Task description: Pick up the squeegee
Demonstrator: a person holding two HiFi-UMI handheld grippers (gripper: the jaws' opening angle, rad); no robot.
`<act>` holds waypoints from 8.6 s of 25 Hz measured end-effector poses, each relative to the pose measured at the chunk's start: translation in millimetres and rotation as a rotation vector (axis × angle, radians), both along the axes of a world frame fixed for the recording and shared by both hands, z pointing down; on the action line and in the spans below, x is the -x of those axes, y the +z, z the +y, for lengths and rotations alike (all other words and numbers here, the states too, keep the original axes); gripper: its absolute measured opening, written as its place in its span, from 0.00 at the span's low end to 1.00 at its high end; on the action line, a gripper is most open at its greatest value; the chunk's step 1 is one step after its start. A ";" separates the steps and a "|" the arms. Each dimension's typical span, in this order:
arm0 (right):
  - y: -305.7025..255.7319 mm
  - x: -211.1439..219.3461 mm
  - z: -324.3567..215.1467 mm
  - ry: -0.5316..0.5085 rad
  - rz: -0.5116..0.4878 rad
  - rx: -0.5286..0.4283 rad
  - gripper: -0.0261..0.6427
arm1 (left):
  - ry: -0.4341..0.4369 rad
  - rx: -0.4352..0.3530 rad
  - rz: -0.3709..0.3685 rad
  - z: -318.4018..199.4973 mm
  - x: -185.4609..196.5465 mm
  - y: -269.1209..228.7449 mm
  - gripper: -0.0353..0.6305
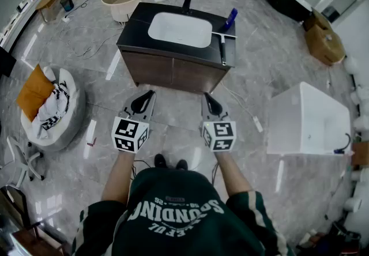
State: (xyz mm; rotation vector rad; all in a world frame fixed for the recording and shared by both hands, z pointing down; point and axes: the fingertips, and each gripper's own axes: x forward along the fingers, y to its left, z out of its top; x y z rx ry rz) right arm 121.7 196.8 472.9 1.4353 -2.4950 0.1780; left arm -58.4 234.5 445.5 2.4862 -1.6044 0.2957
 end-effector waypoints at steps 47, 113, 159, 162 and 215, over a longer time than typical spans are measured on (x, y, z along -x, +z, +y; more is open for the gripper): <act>18.8 57.9 -33.1 0.061 -0.051 -0.002 0.04 | 0.063 0.025 0.007 -46.4 71.6 31.4 0.09; 71.6 -5.5 -435.4 0.293 -0.041 0.151 0.04 | 0.363 0.172 -0.028 -497.2 -27.1 72.3 0.09; 259.6 -134.1 -526.6 0.280 0.310 0.693 0.29 | 0.177 0.373 -0.025 -480.2 1.5 135.4 0.09; 271.6 -137.6 -537.3 0.273 0.318 0.741 0.29 | 0.148 0.378 -0.025 -479.3 12.8 137.1 0.09; 148.6 -31.2 -506.7 0.193 0.060 0.550 0.14 | 0.136 0.194 -0.057 -494.6 72.2 84.1 0.09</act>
